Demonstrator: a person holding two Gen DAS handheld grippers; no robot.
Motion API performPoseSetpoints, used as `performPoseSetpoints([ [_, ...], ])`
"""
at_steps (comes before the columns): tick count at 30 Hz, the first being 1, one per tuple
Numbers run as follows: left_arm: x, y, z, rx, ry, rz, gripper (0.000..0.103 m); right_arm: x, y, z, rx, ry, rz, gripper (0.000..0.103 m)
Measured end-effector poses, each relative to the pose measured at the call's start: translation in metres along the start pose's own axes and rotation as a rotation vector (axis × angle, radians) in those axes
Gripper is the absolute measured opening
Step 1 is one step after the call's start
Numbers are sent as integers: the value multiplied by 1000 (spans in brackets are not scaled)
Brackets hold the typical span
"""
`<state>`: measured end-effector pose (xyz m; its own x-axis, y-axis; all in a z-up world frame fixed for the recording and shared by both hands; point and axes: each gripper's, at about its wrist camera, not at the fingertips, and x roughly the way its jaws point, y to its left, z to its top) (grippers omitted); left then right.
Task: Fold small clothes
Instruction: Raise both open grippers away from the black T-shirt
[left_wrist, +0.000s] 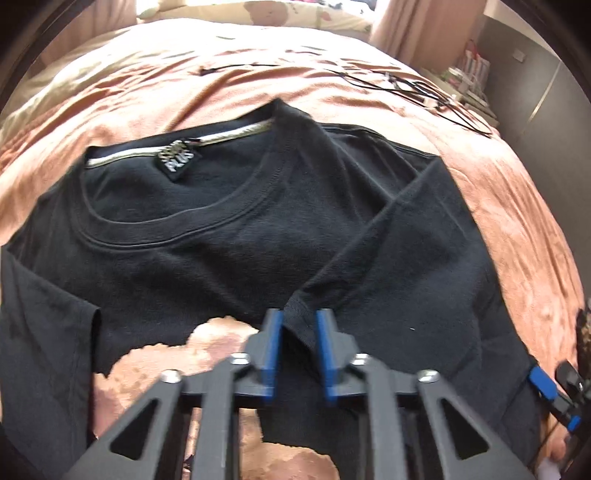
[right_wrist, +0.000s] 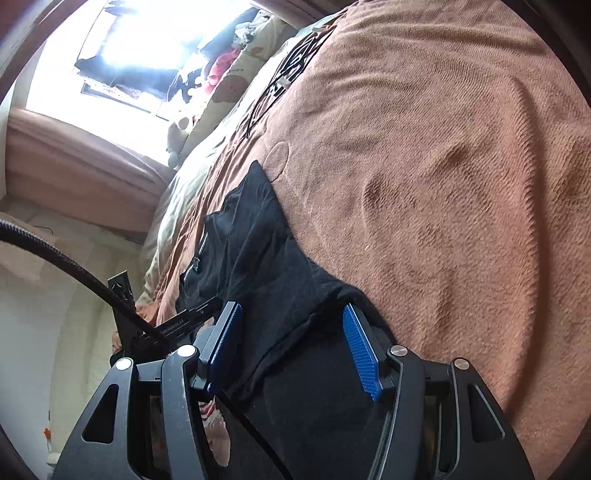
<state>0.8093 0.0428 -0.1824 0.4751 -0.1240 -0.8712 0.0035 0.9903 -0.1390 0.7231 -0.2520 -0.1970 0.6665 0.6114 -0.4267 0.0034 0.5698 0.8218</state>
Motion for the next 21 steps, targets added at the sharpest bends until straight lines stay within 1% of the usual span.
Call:
performPoseSetpoints([
  [2, -2, -3, 1, 21, -3, 15, 9, -1, 1, 0, -20, -17, -22, 53],
  [4, -4, -5, 2, 45, -8, 42, 9, -1, 1, -2, -17, -21, -17, 53],
  [9, -4, -7, 3, 50, 4, 82, 10, 4, 11, -6, -41, -22, -43, 53],
  [11, -7, -11, 4, 79, -1, 111, 10, 5, 13, -7, -43, -22, -45, 53],
  [13, -9, -14, 4, 109, -5, 150, 14, 5, 13, -6, -39, -21, -42, 53],
  [15, -11, -14, 4, 117, 1, 185, 16, 4, 11, -5, -34, -21, -39, 53],
  [16, -13, -13, 4, 117, 2, 216, 16, 2, 11, -4, -36, -21, -43, 53],
  [17, -16, -12, 4, 115, 0, 227, 16, 1, 13, -5, -41, -22, -49, 53],
  [18, -19, -11, 4, 109, -3, 219, 16, -1, 13, -5, -47, -23, -51, 53],
  [21, -31, -10, 2, 81, -22, 135, 16, -2, 16, -5, -59, -20, -53, 53],
])
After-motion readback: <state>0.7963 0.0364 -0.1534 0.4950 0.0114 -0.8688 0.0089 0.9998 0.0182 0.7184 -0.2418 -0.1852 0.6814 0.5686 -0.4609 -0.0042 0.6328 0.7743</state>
